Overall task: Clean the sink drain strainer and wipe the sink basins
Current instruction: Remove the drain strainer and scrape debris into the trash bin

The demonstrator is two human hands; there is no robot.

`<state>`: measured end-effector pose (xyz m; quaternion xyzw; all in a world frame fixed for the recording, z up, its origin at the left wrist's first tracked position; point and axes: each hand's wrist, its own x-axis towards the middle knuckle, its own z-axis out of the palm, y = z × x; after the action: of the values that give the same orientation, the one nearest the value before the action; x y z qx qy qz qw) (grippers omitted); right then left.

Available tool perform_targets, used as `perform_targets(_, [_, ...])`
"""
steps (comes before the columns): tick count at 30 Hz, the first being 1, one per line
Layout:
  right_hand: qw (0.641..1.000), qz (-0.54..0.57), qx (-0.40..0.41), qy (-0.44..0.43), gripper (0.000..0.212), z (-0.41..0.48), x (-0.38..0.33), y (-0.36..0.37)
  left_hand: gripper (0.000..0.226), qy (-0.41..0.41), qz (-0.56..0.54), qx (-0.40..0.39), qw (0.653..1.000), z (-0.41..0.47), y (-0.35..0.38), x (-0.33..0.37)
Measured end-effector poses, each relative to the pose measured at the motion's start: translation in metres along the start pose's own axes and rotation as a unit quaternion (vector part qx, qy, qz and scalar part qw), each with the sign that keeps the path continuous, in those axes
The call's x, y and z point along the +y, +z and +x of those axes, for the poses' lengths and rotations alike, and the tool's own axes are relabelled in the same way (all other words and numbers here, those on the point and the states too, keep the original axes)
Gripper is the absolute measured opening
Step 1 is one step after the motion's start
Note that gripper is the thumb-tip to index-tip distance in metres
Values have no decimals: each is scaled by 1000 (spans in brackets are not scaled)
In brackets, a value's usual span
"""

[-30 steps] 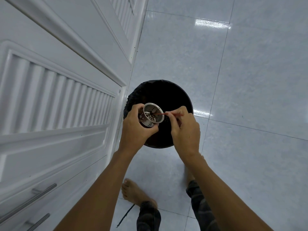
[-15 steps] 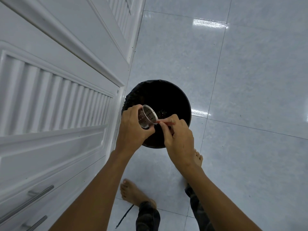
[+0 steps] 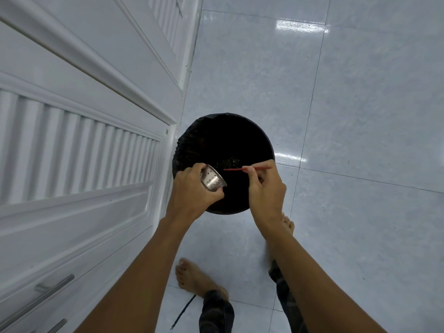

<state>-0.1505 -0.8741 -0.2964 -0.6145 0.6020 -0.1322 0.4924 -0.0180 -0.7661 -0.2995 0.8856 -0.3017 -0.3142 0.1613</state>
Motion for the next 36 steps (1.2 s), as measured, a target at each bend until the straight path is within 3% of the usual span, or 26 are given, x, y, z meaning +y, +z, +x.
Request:
perform_targets(2, [998, 33, -50, 0, 11, -2, -3, 1, 77, -11, -4, -10, 1000, 2, 0, -5])
perform_targets(4, [995, -6, -103, -16, 10, -8, 0, 4, 79, -10, -10, -16, 1000, 1, 1, -5])
perform_targets(8, [999, -31, -23, 27, 12, 2, 6, -2, 79, -26, -44, -41, 998, 0, 3, -6])
perform_targets(12, [999, 6, -22, 36, 15, 5, -4, -14, 85, -56, -125, -33, 990, -5, -3, -7])
perform_targets(19, [992, 122, -2, -12, 8, -7, -88, -61, 82, 21, -204, 90, 975, -27, -43, 42])
perform_targets(24, [983, 159, -5, -93, 7, -32, -204, -101, 79, 57, -247, 177, 951, -49, -131, 103])
perform_targets(30, [951, 225, -24, -211, 6, -88, -366, -136, 77, 124, -284, 292, 905, -77, -288, 168])
perform_targets(36, [904, 295, -79, -301, 8, -161, -484, -113, 73, 159, -234, 429, 858, -130, -433, 170])
